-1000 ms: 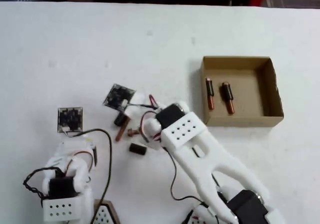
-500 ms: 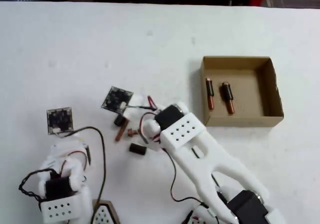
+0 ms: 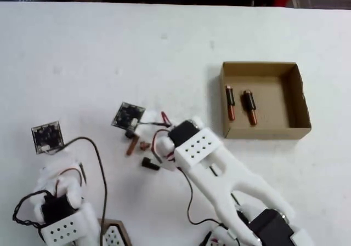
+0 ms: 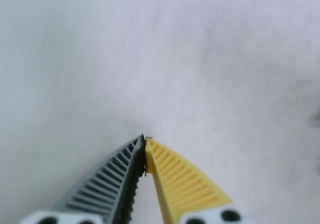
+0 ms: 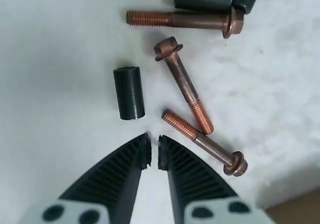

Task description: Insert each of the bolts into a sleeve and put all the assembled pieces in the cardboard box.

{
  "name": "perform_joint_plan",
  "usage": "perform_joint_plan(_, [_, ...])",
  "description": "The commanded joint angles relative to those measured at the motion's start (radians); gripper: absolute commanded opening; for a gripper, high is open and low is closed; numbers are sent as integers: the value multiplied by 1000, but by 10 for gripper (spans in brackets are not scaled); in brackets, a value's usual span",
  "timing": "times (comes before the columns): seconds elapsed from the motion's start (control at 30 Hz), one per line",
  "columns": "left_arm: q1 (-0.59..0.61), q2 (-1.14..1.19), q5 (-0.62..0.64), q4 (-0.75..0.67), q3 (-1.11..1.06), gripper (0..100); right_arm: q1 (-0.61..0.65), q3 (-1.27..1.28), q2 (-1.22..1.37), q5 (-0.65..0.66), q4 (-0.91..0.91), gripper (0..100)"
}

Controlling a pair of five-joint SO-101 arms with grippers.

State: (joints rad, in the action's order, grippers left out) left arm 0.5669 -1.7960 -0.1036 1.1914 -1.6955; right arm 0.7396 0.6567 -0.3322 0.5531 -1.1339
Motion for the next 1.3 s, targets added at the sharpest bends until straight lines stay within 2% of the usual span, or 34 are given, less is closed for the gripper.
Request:
perform_joint_plan(0.0, [44, -4, -58, 31, 2, 24, 21, -6, -2, 14, 50, 18])
perform_joint_plan(0.13, [65, -2, -55, 34, 2, 24, 42, -9, -2, 25, 76, 19])
perform_joint_plan(0.2, [65, -2, -55, 34, 2, 24, 62, -9, -2, 84, 76, 30])
perform_joint_plan(0.43, [65, -2, -55, 32, 2, 24, 70, -11, -1, 112, 81, 149])
perform_joint_plan(0.7, [65, -2, -55, 32, 2, 24, 70, -28, 217, 107, 205, 152])
perform_joint_plan(0.9, [65, -2, -55, 31, 2, 24, 73, -80, 366, 106, 205, 153])
perform_joint_plan(1.27, [64, -2, -55, 29, 2, 24, 73, -106, 423, 106, 205, 155])
